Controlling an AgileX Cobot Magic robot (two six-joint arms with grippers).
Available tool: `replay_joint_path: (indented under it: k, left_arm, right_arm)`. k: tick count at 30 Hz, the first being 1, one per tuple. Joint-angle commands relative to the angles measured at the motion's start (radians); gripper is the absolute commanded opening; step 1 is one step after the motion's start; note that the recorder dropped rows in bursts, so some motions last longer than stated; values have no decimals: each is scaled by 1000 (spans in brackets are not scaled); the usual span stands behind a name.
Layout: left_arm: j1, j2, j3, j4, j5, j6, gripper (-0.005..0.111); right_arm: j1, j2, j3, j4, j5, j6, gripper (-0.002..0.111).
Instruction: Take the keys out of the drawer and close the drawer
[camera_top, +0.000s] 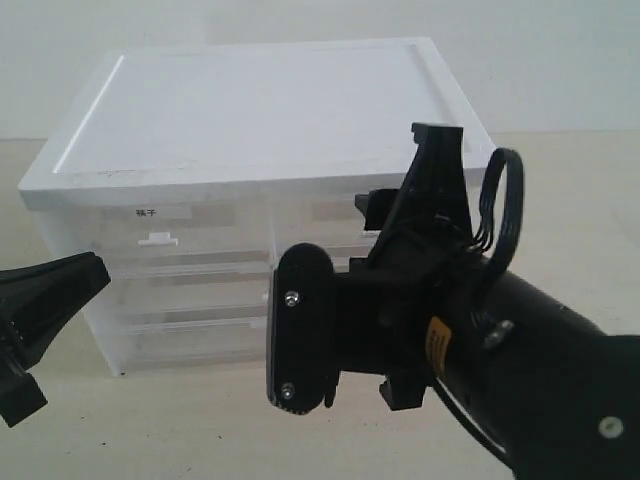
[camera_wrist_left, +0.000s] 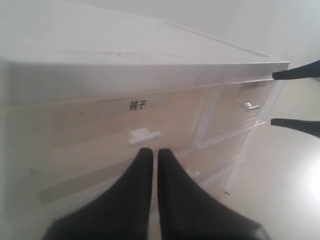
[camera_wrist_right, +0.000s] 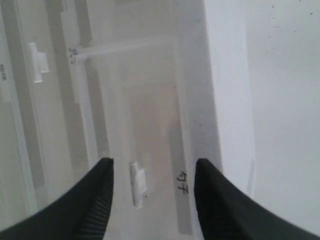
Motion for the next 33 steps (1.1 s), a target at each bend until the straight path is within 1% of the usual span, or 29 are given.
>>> replay_joint_path:
  k: [1, 3, 6, 10, 15, 16, 18, 21, 22, 28, 31, 33]
  left_arm:
    - [3, 2, -3, 11, 1, -1, 5]
    - [3, 2, -3, 14, 1, -1, 5]
    - [3, 2, -3, 16, 1, -3, 5]
    - [3, 2, -3, 10, -3, -3, 5]
    - [3, 2, -3, 14, -3, -3, 5]
    - [3, 2, -3, 14, 0, -3, 5]
    - [3, 2, -3, 14, 0, -3, 5]
    - [3, 2, -3, 14, 0, -3, 5]
    - [3, 2, -3, 14, 0, -3, 5]
    - [3, 2, -3, 12, 0, 1, 5]
    - [3, 2, -3, 10, 0, 6, 5]
    - [3, 2, -3, 10, 0, 8, 5]
  right_arm:
    - [-32, 56, -4, -42, 12, 37, 45]
    - [-67, 74, -4, -75, 12, 103, 45]
    - [-107, 80, -4, -76, 12, 186, 45]
    - [-131, 80, -4, -76, 8, 193, 45]
    - [-131, 99, -4, -76, -7, 195, 45]
    - [-131, 106, -4, -76, -7, 195, 42]
    - [-131, 125, -4, -76, 2, 195, 31]
    - [-131, 158, -4, -76, 5, 189, 7]
    - [-131, 167, -4, -76, 8, 189, 1]
    - [-127, 175, -4, -76, 66, 189, 0]
    - [-99, 161, -4, -76, 69, 162, 0]
    - [-63, 152, -4, -58, 80, 125, 0]
